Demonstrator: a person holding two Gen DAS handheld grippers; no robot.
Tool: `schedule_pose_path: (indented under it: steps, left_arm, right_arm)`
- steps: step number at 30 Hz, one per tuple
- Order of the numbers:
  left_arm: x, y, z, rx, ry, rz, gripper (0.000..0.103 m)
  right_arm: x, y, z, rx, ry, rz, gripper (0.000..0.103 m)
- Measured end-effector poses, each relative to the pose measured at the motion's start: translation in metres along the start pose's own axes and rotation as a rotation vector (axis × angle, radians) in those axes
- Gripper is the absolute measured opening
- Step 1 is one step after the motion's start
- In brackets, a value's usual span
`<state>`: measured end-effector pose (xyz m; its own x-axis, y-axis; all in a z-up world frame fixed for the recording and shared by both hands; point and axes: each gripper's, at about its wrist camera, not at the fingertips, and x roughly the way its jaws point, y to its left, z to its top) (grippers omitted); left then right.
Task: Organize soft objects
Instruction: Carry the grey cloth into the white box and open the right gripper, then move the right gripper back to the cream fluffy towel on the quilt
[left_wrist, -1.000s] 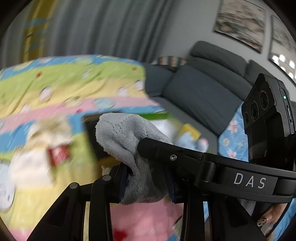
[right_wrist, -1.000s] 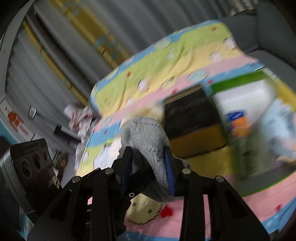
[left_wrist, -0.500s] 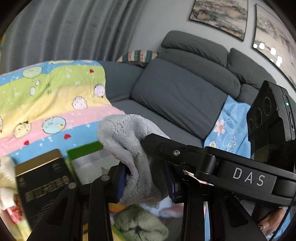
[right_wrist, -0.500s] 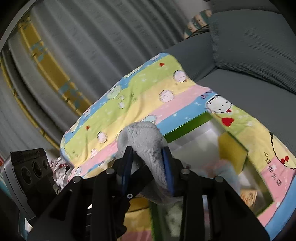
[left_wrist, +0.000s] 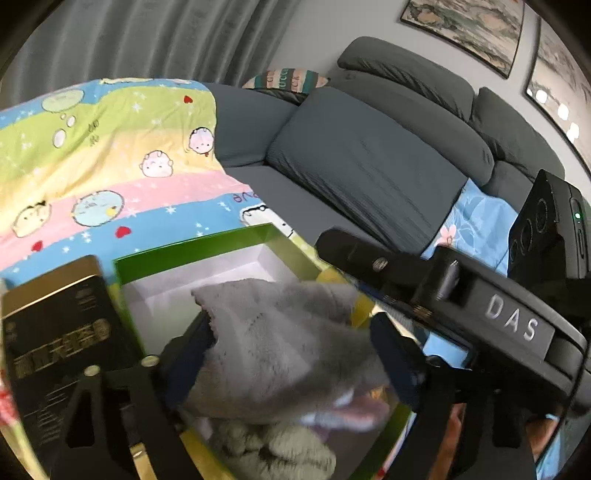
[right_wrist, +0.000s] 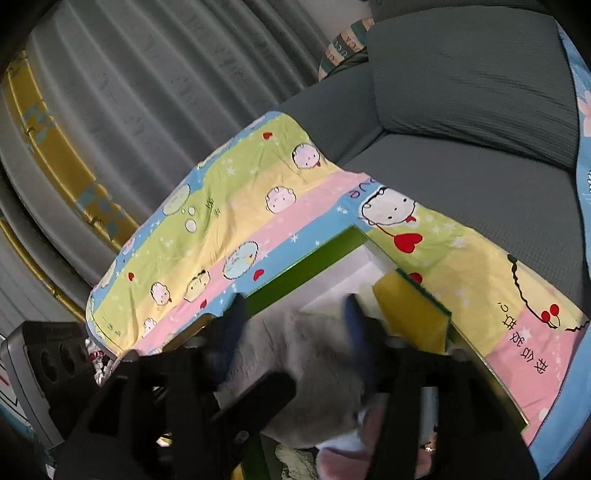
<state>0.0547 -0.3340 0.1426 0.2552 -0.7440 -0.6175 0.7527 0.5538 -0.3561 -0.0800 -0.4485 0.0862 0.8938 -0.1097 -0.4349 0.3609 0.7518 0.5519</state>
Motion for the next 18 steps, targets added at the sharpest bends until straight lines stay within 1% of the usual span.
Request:
schedule_pose_path:
  steps: [2,7,9,12,13,15,18]
  left_arm:
    - [-0.016,0.001,-0.003,0.001,-0.003,0.011,0.088]
    - [-0.06,0.013,-0.018,-0.032,-0.018,0.058,0.091]
    - [-0.083,0.021,-0.029,-0.057,-0.033,0.083,0.091]
    - [-0.12,0.042,-0.054,-0.125,-0.053,0.136,0.091]
    - [-0.13,0.049,-0.061,-0.147,-0.059,0.155,0.091]
    - [-0.154,0.068,-0.081,-0.203,-0.076,0.222,0.091]
    - [-0.184,0.097,-0.113,-0.281,-0.082,0.352,0.091]
  right_arm:
    - [-0.008,0.002,-0.002,-0.013,-0.013,-0.013,0.076]
    - [-0.032,0.005,-0.013,-0.032,-0.059,-0.076,0.085]
    - [-0.042,0.006,-0.02,-0.038,-0.068,-0.075,0.085]
    - [-0.052,0.011,-0.032,-0.053,-0.061,-0.081,0.087]
    - [-0.055,0.014,-0.037,-0.061,-0.058,-0.085,0.088]
    - [-0.06,0.022,-0.052,-0.07,-0.035,-0.094,0.088]
    - [-0.062,0.036,-0.074,-0.093,0.017,-0.073,0.089]
